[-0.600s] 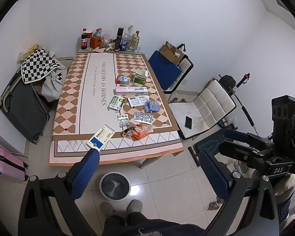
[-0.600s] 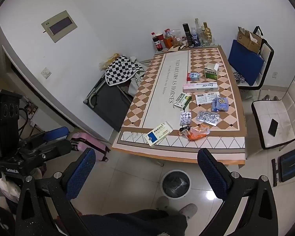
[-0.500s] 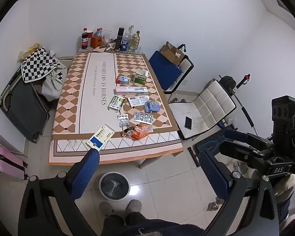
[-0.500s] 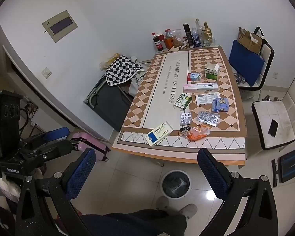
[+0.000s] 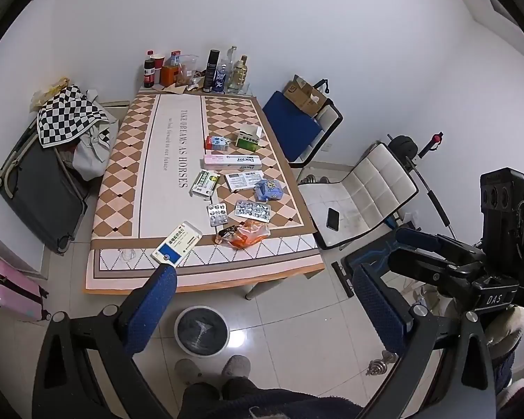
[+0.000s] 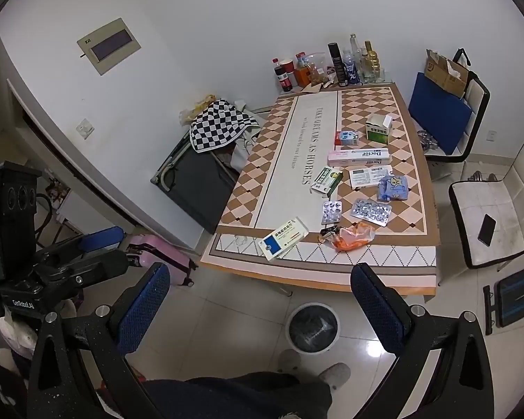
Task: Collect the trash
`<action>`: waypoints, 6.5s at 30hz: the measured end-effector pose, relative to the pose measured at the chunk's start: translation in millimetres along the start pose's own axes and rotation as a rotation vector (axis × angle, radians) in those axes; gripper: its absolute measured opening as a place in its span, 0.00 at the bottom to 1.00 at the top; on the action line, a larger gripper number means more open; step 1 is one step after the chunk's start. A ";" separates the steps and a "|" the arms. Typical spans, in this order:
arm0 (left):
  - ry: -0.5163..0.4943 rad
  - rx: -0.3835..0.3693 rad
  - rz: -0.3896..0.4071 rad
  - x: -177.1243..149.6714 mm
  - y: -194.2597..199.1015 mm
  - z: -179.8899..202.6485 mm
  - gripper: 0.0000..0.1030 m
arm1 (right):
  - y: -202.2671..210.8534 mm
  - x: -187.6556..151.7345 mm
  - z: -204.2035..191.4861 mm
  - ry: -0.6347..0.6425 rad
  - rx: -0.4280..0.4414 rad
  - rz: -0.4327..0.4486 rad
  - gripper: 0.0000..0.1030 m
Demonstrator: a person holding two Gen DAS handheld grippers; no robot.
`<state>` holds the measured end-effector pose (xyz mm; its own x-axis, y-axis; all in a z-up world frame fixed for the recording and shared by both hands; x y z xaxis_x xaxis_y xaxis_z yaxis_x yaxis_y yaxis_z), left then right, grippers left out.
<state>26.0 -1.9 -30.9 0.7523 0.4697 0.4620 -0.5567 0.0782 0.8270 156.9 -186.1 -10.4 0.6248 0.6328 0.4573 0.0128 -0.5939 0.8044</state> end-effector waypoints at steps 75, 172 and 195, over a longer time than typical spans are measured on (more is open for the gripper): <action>-0.005 -0.003 0.000 13.6 -5.0 7.8 1.00 | -13.6 17.5 -15.0 0.011 0.016 -0.012 1.00; 0.319 0.140 -0.691 -229.5 -522.7 -169.1 0.74 | -448.8 -286.2 214.8 -0.688 -0.195 -0.485 0.06; 0.507 0.117 -0.798 -302.8 -624.5 -251.1 0.93 | -669.1 -367.2 261.7 -0.678 -0.182 -0.621 0.73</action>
<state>57.4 27.8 -767.7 0.6373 0.6434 -0.4241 0.1149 0.4649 0.8779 123.2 -151.1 -815.8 0.8697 0.3514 -0.3466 0.4101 -0.1235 0.9036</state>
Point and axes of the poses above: each gripper's, at about its wrist camera, not at the fingertips, and y roughly against the way its jaws point, z to its right, x to its top, the point moved 4 cm from there along -y, roughly the way its jaws point, and after that the axes turned 8 degrees about -z, right-handed, at the moved point
